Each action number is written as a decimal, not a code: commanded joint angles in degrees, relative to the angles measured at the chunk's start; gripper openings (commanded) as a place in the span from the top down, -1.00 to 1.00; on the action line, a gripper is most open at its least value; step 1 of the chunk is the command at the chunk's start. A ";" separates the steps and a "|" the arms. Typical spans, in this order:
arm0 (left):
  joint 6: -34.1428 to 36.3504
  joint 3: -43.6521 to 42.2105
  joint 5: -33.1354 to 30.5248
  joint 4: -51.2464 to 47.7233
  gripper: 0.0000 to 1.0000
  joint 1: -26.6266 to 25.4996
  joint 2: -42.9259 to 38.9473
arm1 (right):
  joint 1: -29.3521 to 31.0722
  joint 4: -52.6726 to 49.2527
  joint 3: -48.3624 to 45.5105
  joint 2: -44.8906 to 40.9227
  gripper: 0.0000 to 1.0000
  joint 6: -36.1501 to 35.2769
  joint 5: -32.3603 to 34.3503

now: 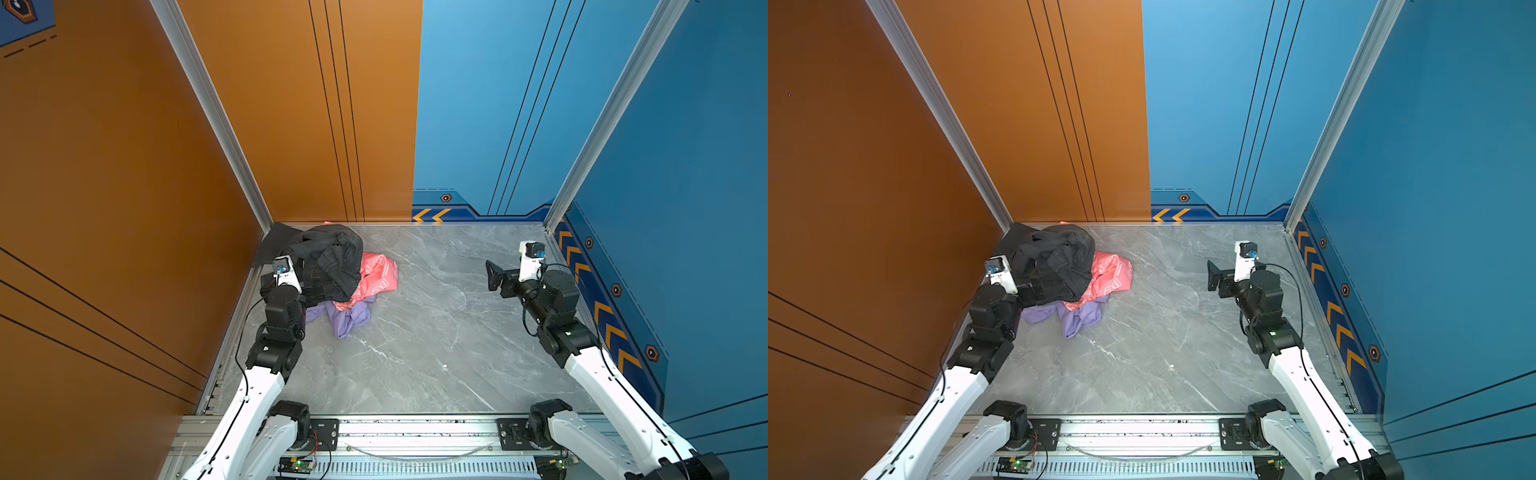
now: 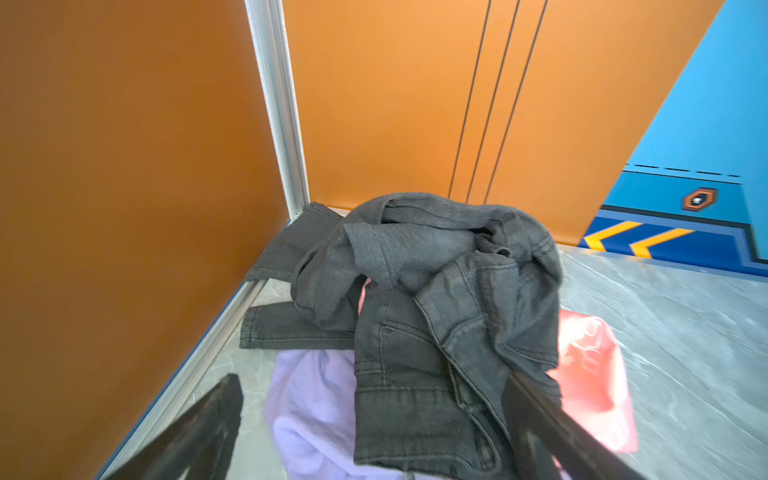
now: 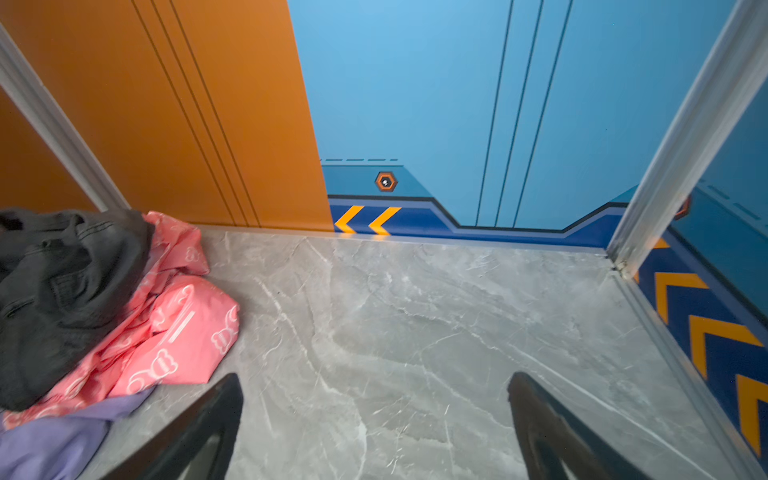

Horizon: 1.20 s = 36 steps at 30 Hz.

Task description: Pick out a specific cloth from the pile

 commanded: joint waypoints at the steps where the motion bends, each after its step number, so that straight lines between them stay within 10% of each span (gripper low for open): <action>1: -3.35 1.97 11.30 -18.93 -0.99 -0.57 -0.23 | 2.62 -7.16 2.35 1.28 -1.00 1.35 -1.89; 18: -11.76 4.75 16.56 -23.92 -0.75 -9.45 16.15 | 14.55 -6.58 6.76 11.19 -1.00 1.32 0.41; 36: -16.73 1.58 16.56 -15.42 0.12 -6.84 27.51 | 16.96 -6.58 5.38 10.93 -1.00 1.08 2.56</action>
